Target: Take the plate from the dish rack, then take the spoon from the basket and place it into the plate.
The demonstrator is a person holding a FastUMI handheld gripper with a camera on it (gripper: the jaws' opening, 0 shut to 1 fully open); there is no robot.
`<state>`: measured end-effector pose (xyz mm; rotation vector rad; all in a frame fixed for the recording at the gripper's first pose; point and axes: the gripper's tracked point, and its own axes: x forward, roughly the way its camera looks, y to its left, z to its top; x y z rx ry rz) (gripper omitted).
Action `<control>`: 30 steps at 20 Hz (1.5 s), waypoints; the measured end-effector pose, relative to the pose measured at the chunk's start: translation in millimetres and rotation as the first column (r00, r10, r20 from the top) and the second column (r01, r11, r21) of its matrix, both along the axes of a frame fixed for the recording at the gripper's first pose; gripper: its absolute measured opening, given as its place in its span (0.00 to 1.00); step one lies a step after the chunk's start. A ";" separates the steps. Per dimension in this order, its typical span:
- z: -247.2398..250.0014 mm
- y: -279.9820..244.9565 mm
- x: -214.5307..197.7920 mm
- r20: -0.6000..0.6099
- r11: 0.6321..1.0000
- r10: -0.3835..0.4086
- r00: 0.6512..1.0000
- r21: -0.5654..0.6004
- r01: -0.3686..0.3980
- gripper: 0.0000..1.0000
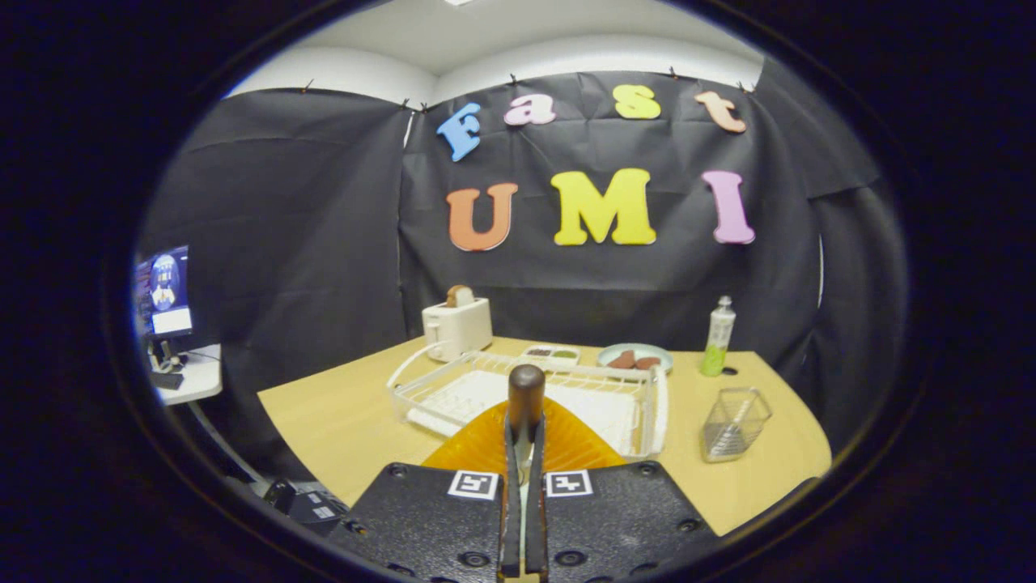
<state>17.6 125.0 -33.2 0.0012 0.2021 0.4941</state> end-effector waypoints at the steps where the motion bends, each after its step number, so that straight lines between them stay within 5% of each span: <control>1: -6.1 6.7 1.3 -0.016 1.000 0.010 1.000 0.009 -0.010 0.08; 12: -44.2 45.4 2.9 -0.121 0.994 0.093 0.988 0.061 -0.086 0.11; 18: -45.1 35.4 5.5 -0.132 0.996 0.066 0.989 0.072 -0.057 0.17; 20: -38.8 25.5 7.4 -0.101 0.998 0.035 0.994 0.062 -0.029 0.25; 26: -12.6 0.1 7.3 0.010 0.998 -0.052 0.999 0.046 0.051 0.74; 30: 8.4 -17.3 8.1 0.093 0.990 -0.141 0.986 0.029 0.138 0.95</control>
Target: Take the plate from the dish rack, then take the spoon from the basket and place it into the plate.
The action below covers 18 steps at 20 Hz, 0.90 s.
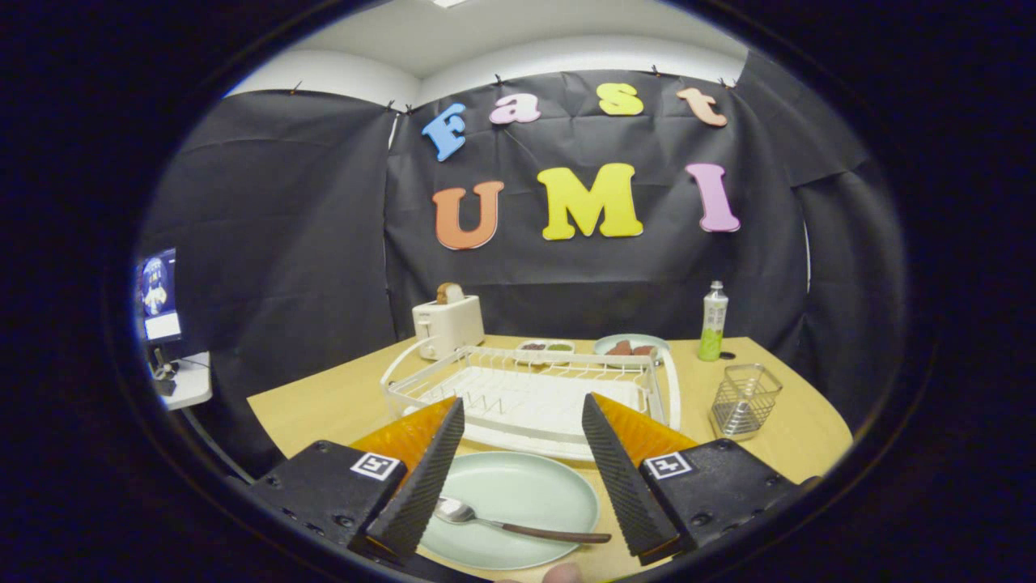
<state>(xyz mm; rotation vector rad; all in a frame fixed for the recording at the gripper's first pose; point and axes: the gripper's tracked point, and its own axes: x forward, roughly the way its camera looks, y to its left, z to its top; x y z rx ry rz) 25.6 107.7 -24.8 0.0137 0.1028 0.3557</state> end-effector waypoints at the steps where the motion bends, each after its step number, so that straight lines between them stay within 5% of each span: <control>1: 6.6 -4.0 -0.6 0.023 1.000 -0.024 0.999 0.001 0.024 0.99; 10: 48.5 -50.2 -34.2 0.207 0.973 -0.231 0.951 0.038 0.228 0.99; 18: 42.5 -61.3 -48.3 0.215 0.964 -0.265 0.940 0.063 0.258 0.99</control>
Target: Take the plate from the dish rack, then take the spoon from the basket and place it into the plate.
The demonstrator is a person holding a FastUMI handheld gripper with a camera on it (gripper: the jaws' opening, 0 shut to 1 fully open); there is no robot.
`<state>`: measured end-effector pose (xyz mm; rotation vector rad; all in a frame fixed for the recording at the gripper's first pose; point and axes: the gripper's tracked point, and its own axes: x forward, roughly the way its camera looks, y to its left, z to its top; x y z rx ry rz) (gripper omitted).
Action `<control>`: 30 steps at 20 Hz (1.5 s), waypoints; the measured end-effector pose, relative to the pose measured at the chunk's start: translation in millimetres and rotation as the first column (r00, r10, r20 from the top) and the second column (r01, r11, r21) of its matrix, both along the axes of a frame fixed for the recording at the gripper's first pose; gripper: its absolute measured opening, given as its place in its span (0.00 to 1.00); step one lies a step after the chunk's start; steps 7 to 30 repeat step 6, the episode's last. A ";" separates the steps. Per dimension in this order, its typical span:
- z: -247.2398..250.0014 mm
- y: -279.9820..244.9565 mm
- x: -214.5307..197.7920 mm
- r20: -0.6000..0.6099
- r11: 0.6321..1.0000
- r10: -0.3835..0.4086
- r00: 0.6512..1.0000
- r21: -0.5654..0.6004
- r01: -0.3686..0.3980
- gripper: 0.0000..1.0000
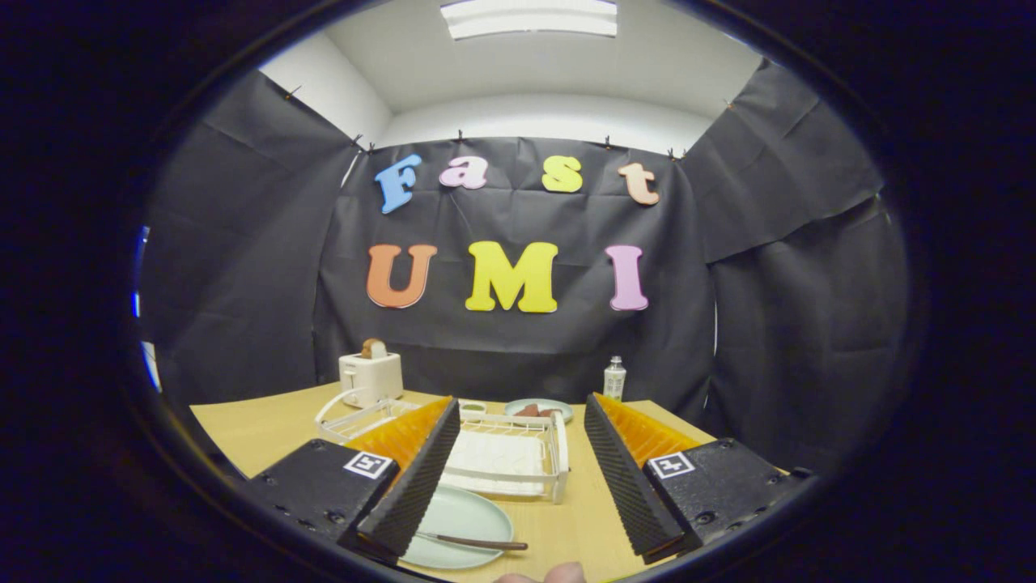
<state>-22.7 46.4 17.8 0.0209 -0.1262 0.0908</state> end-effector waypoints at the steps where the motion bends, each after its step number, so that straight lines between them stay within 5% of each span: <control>1: -0.3 -0.5 -0.4 -0.001 1.000 -0.002 1.000 0.001 0.002 0.99; 30: 1.7 -5.1 -0.4 0.008 1.000 -0.013 1.000 -0.004 0.013 0.99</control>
